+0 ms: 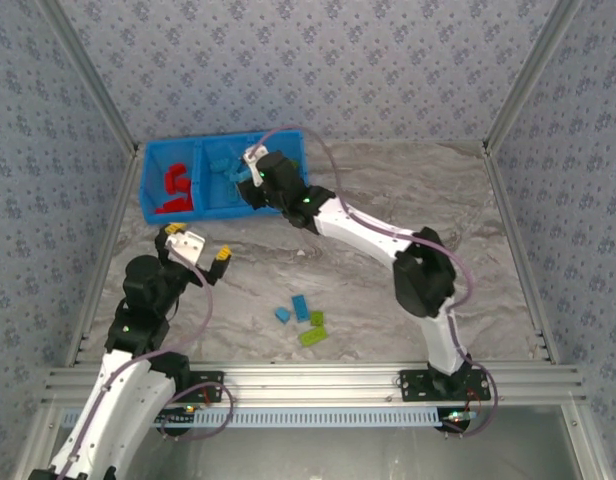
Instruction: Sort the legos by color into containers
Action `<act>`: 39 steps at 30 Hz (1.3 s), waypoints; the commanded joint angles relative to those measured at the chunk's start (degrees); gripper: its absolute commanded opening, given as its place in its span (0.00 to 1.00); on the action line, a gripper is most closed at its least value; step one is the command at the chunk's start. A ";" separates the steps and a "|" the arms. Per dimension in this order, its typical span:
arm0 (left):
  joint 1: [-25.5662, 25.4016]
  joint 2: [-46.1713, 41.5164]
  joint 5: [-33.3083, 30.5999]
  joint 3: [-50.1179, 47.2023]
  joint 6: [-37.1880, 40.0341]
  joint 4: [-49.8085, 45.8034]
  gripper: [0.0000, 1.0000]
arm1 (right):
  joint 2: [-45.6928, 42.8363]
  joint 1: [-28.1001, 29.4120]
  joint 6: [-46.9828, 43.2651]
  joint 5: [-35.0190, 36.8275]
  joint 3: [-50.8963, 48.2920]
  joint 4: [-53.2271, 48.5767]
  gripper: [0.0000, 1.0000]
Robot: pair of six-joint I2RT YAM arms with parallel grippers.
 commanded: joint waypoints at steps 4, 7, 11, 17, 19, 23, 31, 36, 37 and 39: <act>0.77 5.05 -15.05 3.42 -8.35 0.23 0.99 | 16.77 -0.66 -5.21 -0.38 23.99 -11.39 0.26; 0.77 6.87 -14.06 4.65 -9.56 -1.53 0.99 | 24.84 -0.78 -7.12 1.20 36.69 -18.31 0.28; 0.77 7.17 -14.34 4.50 -9.06 -1.78 0.99 | 34.84 -1.44 -8.03 0.70 55.68 -28.99 0.48; 0.82 7.26 -14.92 4.63 -8.23 -2.58 0.99 | 41.61 -1.69 -10.39 0.45 75.09 -44.91 0.49; 0.77 7.51 -14.59 4.66 -8.26 -2.67 0.99 | 40.60 -1.66 -12.64 0.24 75.46 -48.73 0.48; 0.78 8.76 -13.15 5.20 -8.43 -3.41 0.99 | 37.52 -1.50 -16.27 0.67 75.50 -56.34 0.51; 0.56 17.24 -3.00 12.00 -14.75 -13.20 0.99 | 24.39 -5.01 -19.18 -8.35 69.89 -73.63 0.60; -4.37 27.35 -3.51 22.12 -28.27 -30.24 0.92 | 2.97 -8.74 -21.79 -15.06 35.01 -72.51 0.71; -6.34 28.24 -2.54 21.95 -30.18 -31.32 0.91 | -2.63 -9.07 -22.34 -14.91 26.03 -68.83 0.73; -11.03 29.12 0.21 20.72 -31.68 -31.08 0.88 | -12.14 -9.42 -23.12 -13.34 12.78 -62.73 0.80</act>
